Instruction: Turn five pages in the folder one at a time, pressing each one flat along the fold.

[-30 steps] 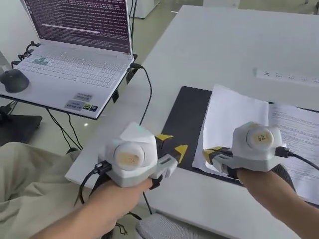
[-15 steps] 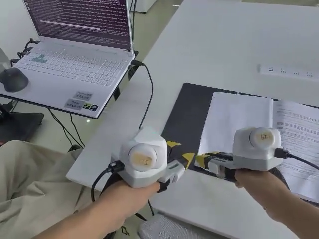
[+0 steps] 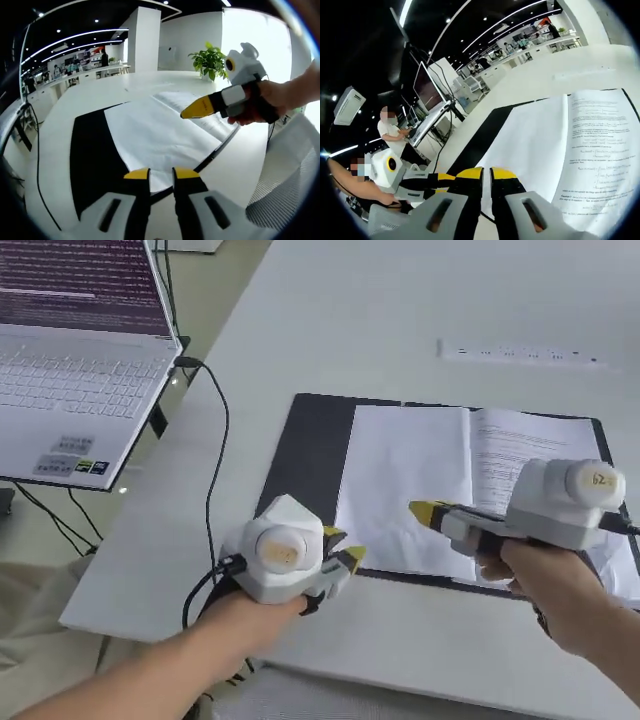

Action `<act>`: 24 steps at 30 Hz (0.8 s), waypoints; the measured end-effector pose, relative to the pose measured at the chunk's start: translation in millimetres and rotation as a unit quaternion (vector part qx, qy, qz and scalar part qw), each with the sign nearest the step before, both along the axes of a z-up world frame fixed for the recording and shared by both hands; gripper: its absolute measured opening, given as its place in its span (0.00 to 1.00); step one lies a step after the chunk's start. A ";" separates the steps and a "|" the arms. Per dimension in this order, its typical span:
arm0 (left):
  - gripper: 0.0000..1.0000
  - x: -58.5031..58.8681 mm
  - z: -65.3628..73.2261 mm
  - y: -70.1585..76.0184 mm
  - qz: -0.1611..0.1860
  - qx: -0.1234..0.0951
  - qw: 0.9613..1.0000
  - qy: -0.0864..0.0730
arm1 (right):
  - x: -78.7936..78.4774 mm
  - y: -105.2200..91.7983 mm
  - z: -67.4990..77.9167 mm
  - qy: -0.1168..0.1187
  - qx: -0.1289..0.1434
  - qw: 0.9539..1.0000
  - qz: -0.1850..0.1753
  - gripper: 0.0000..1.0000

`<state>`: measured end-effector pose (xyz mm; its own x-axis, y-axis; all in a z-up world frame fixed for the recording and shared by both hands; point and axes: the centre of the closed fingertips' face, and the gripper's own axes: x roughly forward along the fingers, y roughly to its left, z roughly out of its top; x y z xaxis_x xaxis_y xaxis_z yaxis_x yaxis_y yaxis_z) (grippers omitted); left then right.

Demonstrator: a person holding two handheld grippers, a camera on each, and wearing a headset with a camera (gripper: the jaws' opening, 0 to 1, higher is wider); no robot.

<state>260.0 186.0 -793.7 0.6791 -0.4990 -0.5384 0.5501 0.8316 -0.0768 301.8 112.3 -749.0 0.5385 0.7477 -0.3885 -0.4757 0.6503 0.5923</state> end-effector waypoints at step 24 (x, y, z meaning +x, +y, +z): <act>0.10 7.8 -25.7 -3.1 0.021 0.032 0.999 -0.014 | 33.9 -25.7 -12.2 0.059 0.045 0.997 -0.034 0.00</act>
